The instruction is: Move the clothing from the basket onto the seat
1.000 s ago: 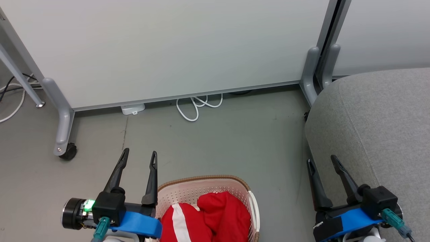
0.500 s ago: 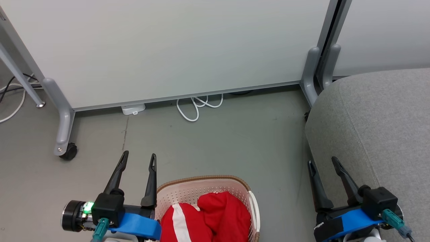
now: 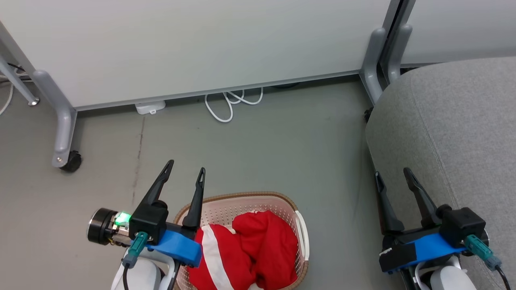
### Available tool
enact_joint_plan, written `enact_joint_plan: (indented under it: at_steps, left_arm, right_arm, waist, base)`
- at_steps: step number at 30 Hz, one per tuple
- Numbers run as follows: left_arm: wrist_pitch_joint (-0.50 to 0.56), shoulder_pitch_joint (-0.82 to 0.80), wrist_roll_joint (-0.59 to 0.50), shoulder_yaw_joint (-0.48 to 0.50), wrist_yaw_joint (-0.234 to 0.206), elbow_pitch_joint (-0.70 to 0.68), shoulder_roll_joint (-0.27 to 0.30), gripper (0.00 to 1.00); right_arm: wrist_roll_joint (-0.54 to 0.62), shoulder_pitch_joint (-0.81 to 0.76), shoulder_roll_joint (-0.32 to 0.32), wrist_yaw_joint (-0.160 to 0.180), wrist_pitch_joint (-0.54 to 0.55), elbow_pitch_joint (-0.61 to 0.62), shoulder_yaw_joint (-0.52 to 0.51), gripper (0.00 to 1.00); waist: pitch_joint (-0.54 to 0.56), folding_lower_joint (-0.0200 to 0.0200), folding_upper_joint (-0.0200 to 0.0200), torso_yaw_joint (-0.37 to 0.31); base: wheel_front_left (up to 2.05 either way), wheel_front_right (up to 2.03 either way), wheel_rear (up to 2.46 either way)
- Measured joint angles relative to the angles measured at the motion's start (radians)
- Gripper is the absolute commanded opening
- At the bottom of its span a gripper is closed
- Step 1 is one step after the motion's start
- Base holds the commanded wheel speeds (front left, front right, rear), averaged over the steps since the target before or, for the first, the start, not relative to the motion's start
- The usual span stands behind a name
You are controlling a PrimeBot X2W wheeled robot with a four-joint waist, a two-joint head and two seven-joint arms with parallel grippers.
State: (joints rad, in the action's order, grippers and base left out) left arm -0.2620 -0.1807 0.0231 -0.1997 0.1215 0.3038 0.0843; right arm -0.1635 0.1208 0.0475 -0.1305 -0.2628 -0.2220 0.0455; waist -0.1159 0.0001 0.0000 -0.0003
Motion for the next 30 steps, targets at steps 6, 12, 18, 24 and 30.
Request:
enact_joint_plan:
  at_steps: [6,12,18,24,30]
  left_arm:
    - [-0.001,-0.098,-0.007,-0.074,0.003,0.084,0.044,1.0]
    - [-0.001,-0.2,0.014,-0.201,0.008,0.19,0.097,1.0]
    - [-0.001,-0.298,0.051,-0.333,0.008,0.307,0.133,1.0]
    - [-0.001,-0.396,0.083,-0.495,0.009,0.454,0.158,1.0]
    - [-0.001,-0.492,0.127,-0.662,0.009,0.615,0.17,1.0]
  right_arm:
    - [0.002,0.053,0.001,0.0,0.0,0.014,-0.003,1.0]
    - [0.001,0.104,0.001,0.0,-0.001,0.027,-0.008,1.0]
    - [-0.001,0.153,0.001,0.0,-0.001,0.046,-0.009,1.0]
    - [-0.004,0.205,0.001,0.0,-0.001,0.06,-0.006,1.0]
    - [0.002,0.241,0.001,0.0,-0.001,0.073,0.0,1.0]
  waist:
    - [-0.077,0.0,0.0,-0.027]
    - [-0.165,0.0001,0.0,-0.058]
    - [-0.256,0.0001,0.0,-0.087]
    - [-0.35,0.0,0.0,-0.107]
    - [-0.437,0.0,0.0,-0.12]
  base:
    - [0.0,0.0,0.0]
    - [0.0,0.0,0.0]
    - [0.0,0.0,0.0]
    - [0.0,0.0,0.0]
    - [0.0,0.0,0.0]
